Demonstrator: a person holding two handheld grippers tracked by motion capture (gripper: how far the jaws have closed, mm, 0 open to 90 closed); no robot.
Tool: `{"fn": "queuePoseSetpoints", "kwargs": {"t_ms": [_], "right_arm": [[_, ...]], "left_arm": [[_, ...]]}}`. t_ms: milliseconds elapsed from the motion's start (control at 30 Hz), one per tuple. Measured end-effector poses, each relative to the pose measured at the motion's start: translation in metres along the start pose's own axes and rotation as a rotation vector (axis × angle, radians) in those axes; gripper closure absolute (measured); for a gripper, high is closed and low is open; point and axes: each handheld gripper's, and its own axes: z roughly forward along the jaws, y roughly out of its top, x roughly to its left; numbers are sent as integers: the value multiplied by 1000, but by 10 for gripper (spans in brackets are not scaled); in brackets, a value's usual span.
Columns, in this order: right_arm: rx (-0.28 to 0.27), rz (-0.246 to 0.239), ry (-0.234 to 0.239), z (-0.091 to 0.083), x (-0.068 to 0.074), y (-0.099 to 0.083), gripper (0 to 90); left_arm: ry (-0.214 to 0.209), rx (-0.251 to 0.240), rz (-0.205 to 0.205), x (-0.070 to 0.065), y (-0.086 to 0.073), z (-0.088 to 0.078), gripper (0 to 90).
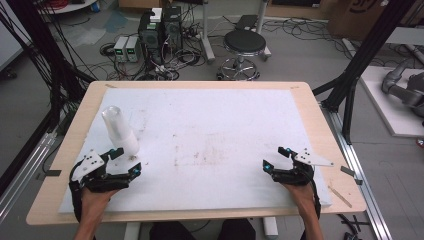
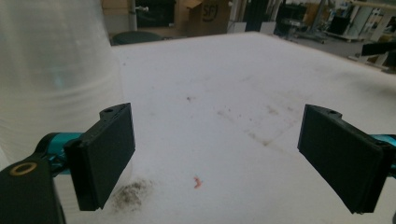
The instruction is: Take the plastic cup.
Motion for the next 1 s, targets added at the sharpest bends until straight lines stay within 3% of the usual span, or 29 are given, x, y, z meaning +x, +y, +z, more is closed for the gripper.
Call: {"fn": "queuePoseSetpoints", "kwargs": {"t_ms": [267,467,700,833,1000], "right_arm": [[-5,-3,-2,-1,1,0,150],[-4,-4,-3,0,1,0,150],[-2,-3,-4,-1,1,0,150],[0,-16,-3,0,2,0,150],[10,-14,0,0,3,0,150]], "left_arm": [[36,-30,27,11,30,-18,111],[37,-26,67,31,68,-26,108],[10,-3,118,49,109,-15,108],[-2,36,147,57,124,-6,109],[-11,77,139,67,133,3,109]]}}
